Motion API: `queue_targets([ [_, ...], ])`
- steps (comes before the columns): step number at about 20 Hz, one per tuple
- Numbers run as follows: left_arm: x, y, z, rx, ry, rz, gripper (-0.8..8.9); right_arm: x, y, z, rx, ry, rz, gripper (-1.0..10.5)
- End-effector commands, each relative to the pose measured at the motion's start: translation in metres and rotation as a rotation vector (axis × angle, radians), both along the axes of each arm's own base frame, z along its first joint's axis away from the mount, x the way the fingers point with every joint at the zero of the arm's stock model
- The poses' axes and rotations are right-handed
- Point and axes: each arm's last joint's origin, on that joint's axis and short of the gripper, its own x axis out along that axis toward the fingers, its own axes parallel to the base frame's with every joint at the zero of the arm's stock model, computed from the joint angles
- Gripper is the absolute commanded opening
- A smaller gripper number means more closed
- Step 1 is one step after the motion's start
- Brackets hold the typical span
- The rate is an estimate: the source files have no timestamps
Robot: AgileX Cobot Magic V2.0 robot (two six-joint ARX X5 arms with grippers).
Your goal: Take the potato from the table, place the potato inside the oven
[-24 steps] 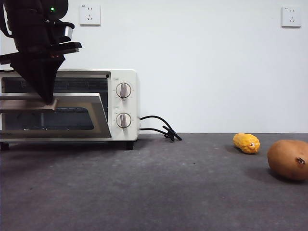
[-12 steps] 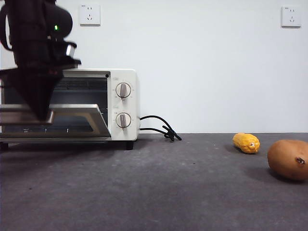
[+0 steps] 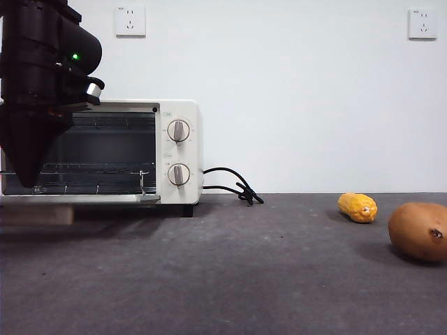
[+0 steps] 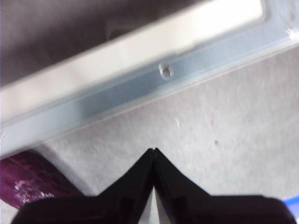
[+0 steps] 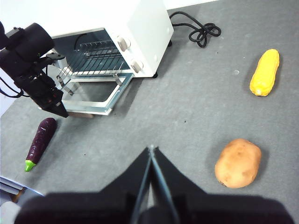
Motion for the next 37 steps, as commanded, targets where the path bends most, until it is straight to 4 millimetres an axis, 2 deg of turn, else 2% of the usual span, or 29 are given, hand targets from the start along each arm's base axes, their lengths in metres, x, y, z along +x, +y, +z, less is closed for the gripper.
queue_targets([
  [1,-0.002,-0.004,0.001,0.001,-0.001,-0.039,-0.07,-0.001,0.0,0.0,-0.009,0.004,0.001,0.0],
  [3,-0.006,-0.008,0.014,-0.018,-0.067,-0.054,-0.07,-0.001,0.0,-0.004,-0.008,0.047,0.002,0.0],
  [6,-0.021,-0.012,0.046,-0.144,-0.186,-0.077,-0.07,0.01,0.0,-0.01,0.009,0.156,-0.008,0.0],
  [7,-0.029,-0.012,0.059,-0.196,-0.228,-0.087,-0.07,0.015,0.0,-0.013,0.025,0.205,-0.018,0.2],
  [8,-0.039,-0.011,0.073,-0.236,-0.274,-0.098,-0.07,0.023,0.0,-0.016,0.041,0.263,-0.031,1.2],
  [9,-0.05,-0.009,0.088,-0.27,-0.322,-0.106,-0.07,0.031,0.0,-0.019,0.049,0.312,-0.039,2.0],
  [13,-0.109,0.009,0.144,-0.316,-0.54,-0.138,-0.07,0.061,0.001,-0.03,0.033,0.425,-0.032,2.3],
  [14,-0.126,0.015,0.157,-0.329,-0.601,-0.142,-0.07,0.068,0.003,-0.031,0.006,0.455,-0.041,2.7],
  [17,-0.174,0.033,0.185,-0.348,-0.771,-0.14,-0.07,0.089,0.011,-0.03,-0.136,0.52,-0.094,5.5],
  [18,-0.189,0.038,0.191,-0.354,-0.818,-0.14,-0.07,0.096,0.015,-0.027,-0.178,0.532,-0.097,6.1],
  [23,-0.247,0.055,0.205,-0.359,-0.963,-0.128,-0.06,0.129,0.039,-0.021,-0.375,0.622,-0.118,6.2],
  [26,-0.27,0.063,0.203,-0.281,-0.977,-0.087,-0.06,0.153,0.051,-0.035,-0.463,0.698,-0.124,7.5],
  [31,-0.289,0.07,0.204,-0.241,-1.043,-0.059,-0.06,0.193,0.066,-0.076,-0.571,0.784,-0.135,7.7],
  [37,-0.29,0.07,0.204,-0.243,-1.046,-0.059,-0.06,0.223,0.075,-0.113,-0.612,0.834,-0.138,7.7],
])
